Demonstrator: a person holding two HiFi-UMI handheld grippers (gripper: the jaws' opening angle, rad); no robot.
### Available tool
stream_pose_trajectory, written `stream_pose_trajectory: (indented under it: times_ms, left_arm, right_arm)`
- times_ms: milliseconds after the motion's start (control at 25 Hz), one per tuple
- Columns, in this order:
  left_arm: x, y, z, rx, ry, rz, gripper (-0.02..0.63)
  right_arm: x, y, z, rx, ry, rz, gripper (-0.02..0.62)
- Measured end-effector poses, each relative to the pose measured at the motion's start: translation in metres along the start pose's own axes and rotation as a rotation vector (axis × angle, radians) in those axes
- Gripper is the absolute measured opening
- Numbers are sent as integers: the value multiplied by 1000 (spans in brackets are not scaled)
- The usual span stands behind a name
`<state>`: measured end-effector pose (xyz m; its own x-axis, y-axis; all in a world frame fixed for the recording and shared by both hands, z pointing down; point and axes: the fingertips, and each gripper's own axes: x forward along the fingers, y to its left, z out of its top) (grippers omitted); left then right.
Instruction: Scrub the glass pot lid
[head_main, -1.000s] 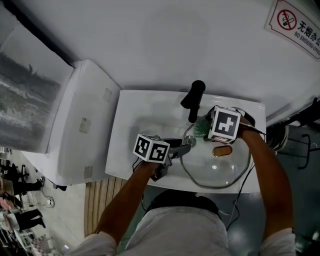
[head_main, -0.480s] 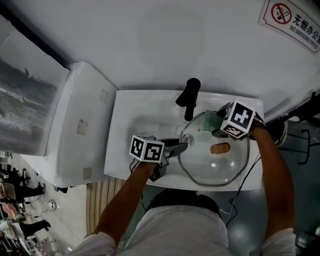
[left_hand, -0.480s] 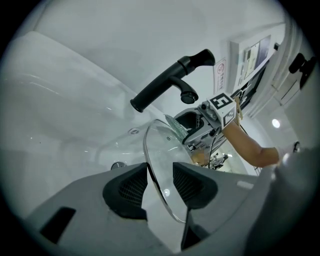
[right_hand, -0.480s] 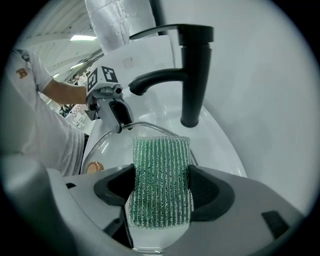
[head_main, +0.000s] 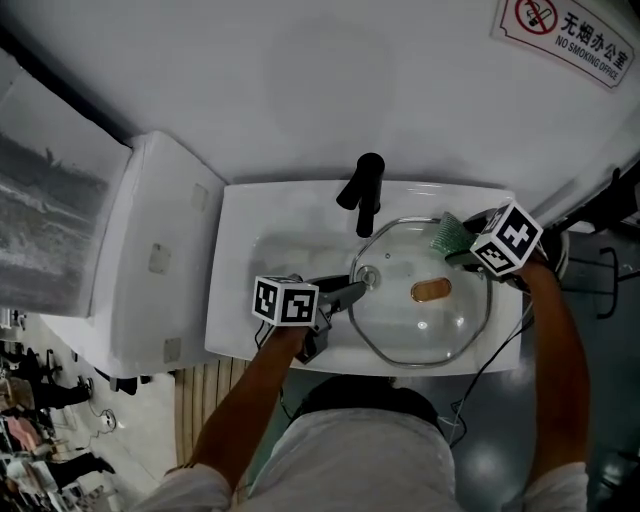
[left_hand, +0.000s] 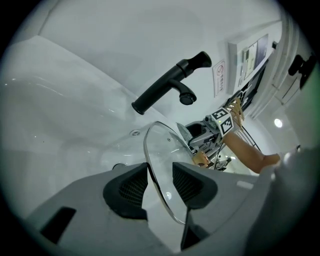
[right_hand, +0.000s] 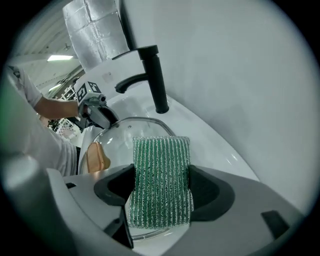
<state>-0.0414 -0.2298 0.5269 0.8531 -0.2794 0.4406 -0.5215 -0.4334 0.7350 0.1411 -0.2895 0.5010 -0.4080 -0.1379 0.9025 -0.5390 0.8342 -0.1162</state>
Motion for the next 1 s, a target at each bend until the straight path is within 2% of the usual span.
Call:
stream_pose_trajectory:
  times_ms: [120, 240, 480, 600, 840, 1000]
  left_arm:
    - [0, -1, 1, -1, -13, 1, 164]
    - [0, 1, 0, -6, -22, 13, 164]
    - [-1, 1, 0, -4, -35, 21, 164]
    - [-1, -2, 1, -1, -43, 15, 164]
    - [-1, -1, 2, -2, -47, 21, 164]
    - [-2, 1, 1, -7, -47, 22, 164]
  right_arm:
    - [-13, 17, 21, -61, -48, 3, 333]
    - [-20, 44, 50, -176, -53, 24, 333]
    - [2, 91, 87, -464, 46, 35, 333]
    - [20, 106, 92, -566, 102, 66, 331]
    - [44, 124, 93, -644, 147, 130, 332]
    - [49, 112, 86, -611, 182, 122, 333]
